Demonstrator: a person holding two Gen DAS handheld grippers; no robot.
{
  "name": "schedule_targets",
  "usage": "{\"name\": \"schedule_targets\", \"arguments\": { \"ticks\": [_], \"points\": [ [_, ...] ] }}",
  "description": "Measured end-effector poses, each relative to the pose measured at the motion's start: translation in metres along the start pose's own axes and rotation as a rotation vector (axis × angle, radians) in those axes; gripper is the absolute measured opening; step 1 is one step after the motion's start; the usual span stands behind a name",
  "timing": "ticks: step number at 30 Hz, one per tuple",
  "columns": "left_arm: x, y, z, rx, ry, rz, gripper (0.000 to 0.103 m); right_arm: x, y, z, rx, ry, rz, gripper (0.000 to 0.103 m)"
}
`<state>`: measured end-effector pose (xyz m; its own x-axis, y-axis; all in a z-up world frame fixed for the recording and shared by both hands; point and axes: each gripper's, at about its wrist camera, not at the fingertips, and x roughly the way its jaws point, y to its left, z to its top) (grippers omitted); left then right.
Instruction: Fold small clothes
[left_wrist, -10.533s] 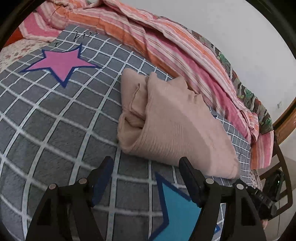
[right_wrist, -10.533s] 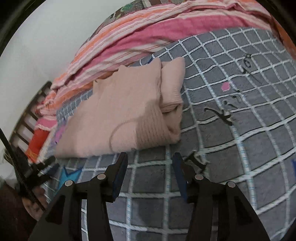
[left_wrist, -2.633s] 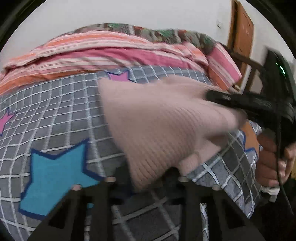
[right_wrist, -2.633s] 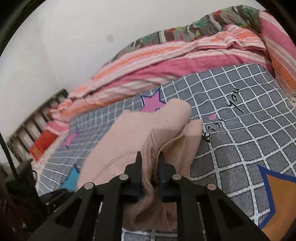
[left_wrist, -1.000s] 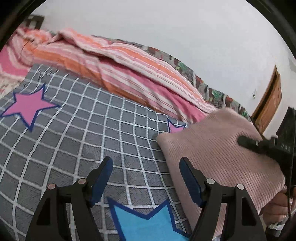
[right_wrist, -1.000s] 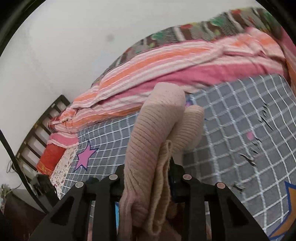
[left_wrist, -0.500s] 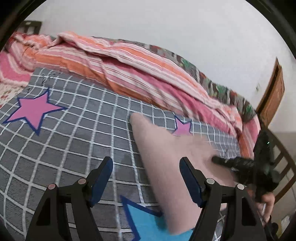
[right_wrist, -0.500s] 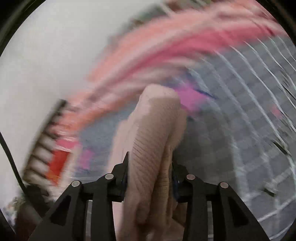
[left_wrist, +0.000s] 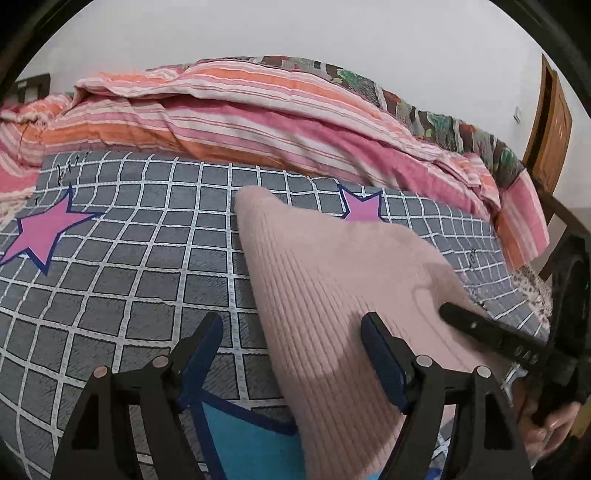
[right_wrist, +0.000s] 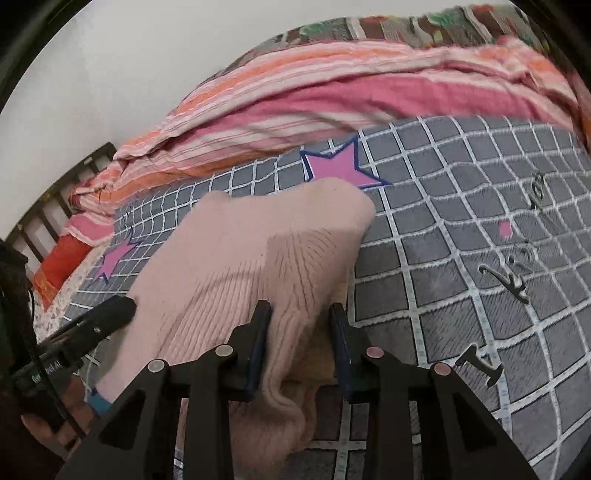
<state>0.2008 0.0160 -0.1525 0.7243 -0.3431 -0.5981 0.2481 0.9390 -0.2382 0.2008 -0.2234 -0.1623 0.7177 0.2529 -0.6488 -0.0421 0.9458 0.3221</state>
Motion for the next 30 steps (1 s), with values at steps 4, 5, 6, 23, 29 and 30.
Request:
{"name": "schedule_targets", "arguments": {
  "ticks": [4, 5, 6, 23, 29, 30],
  "points": [
    [0.001, -0.002, -0.002, 0.012, 0.005, 0.016, 0.077, -0.001, -0.003, 0.000, -0.008, -0.003, -0.023, 0.038],
    [0.001, -0.003, -0.003, 0.017, 0.004, 0.022, 0.077, 0.000, -0.004, -0.002, -0.002, -0.010, -0.027, 0.039],
    [0.001, -0.004, -0.003, 0.020, 0.003, 0.026, 0.077, -0.001, -0.004, -0.003, 0.001, -0.014, -0.027, 0.039],
    [-0.014, -0.021, -0.013, 0.114, -0.036, 0.056, 0.081, -0.019, 0.002, -0.010, -0.047, -0.046, -0.069, 0.037],
    [-0.010, -0.035, -0.020, 0.138, 0.043, -0.059, 0.081, -0.035, 0.000, -0.012, -0.061, -0.057, -0.001, 0.028],
    [-0.008, -0.038, -0.022, 0.150, 0.051, -0.040, 0.081, -0.034, 0.001, -0.014, -0.070, -0.047, -0.001, 0.028]
  ]
}}
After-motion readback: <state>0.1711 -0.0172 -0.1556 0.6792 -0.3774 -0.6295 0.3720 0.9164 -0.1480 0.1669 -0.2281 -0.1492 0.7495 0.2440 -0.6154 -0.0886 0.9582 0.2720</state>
